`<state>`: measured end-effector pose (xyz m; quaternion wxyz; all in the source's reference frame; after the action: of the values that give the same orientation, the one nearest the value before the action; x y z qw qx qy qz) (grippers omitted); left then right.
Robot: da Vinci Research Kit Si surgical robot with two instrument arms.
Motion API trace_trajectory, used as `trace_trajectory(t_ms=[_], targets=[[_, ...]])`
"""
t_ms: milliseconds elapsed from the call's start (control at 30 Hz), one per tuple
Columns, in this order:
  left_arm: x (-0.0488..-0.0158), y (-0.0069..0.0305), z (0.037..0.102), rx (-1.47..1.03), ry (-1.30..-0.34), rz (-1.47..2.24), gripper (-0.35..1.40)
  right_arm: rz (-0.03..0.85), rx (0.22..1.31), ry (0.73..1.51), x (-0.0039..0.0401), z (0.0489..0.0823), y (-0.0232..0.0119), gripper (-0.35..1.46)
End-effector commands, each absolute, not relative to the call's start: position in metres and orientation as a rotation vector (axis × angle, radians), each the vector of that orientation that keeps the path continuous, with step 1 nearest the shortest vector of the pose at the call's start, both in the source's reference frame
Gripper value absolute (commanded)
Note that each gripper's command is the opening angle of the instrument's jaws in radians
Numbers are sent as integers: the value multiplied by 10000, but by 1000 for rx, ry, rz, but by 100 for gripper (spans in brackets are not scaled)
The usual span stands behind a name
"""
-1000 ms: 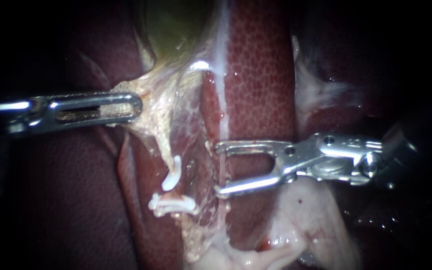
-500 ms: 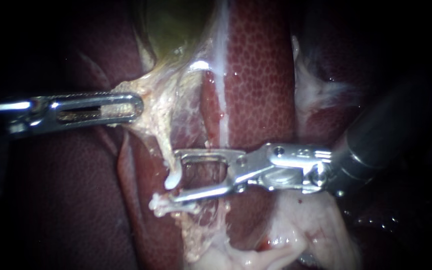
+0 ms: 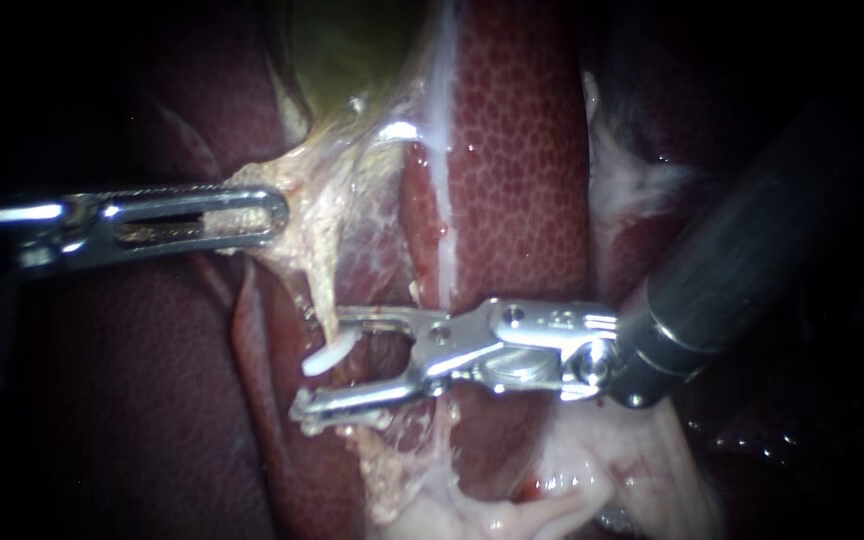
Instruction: Going back third clip left tube
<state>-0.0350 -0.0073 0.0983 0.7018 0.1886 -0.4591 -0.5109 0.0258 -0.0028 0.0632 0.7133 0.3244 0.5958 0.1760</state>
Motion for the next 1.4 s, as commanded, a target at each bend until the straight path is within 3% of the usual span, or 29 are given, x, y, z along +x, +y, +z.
trace_trajectory(t_ms=[33, 367, 700, 1400], targets=[[-349, -73, 982, 420, -1022, -1137, -35, 389, 720, 1321, 254, 631, -26, 60], [-349, -73, 982, 420, -1022, -1137, -35, 409, 721, 1317, 218, 618, -7, 60], [-348, -73, 982, 420, -1022, -1137, -35, 414, 709, 1312, 199, 628, -9, 60], [-350, -73, 982, 420, -1022, -1137, -35, 403, 705, 1314, 222, 632, -22, 60]])
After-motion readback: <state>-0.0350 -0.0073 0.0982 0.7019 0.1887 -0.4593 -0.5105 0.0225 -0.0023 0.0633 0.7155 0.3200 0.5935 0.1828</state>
